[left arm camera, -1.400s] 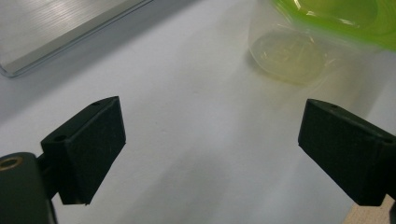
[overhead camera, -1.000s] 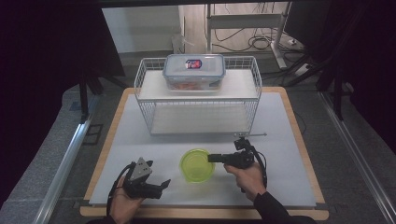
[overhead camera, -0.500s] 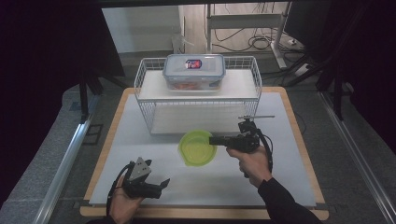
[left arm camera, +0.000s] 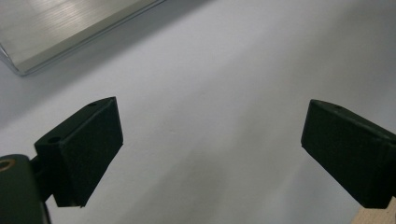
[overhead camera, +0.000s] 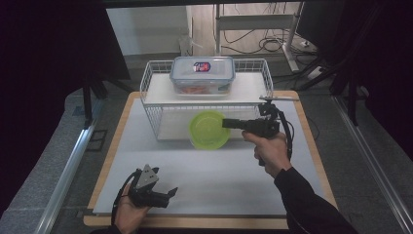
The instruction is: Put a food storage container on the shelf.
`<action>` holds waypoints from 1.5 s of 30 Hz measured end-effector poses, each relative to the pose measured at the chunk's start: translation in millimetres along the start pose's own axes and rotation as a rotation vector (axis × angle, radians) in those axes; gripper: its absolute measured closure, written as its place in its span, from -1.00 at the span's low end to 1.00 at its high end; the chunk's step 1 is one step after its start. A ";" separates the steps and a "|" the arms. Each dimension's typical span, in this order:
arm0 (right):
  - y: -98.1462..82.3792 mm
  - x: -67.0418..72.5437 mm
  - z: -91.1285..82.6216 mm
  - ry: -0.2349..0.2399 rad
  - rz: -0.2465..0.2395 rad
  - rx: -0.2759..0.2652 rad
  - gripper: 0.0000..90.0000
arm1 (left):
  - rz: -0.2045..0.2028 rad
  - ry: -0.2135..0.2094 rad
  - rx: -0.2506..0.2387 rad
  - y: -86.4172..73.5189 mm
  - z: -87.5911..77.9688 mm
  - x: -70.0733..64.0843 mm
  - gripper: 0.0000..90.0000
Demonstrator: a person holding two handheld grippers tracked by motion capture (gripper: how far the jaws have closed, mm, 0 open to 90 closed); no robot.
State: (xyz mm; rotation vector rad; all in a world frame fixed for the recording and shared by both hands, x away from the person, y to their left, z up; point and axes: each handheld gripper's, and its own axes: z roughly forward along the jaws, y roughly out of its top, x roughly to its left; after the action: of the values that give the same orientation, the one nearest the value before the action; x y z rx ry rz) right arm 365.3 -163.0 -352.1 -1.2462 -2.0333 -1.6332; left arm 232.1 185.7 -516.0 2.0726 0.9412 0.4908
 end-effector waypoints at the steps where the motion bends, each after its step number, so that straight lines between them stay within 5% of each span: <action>1: 2.9 0.9 -0.8 0.000 0.000 -0.005 0.79 | 0.001 0.000 0.003 -0.2 0.3 0.2 -0.88; 19: 68.1 16.1 -4.7 0.040 0.054 -0.072 0.79 | -0.002 0.010 0.011 -0.7 1.6 1.2 -0.93; 30: 111.6 18.9 -7.1 -0.017 0.088 -0.140 0.80 | -0.011 0.010 0.011 -1.2 1.6 1.8 -0.93; 45: 149.0 11.2 16.3 -0.119 0.153 -0.186 0.80 | -0.013 -0.001 0.010 -1.6 2.7 1.7 -0.93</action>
State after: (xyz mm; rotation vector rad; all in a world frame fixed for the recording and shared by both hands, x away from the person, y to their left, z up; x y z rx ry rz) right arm 473.4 -142.6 -249.7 -1.5568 -1.8311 -1.7448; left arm 234.2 186.3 -518.9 2.0744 0.9581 0.4793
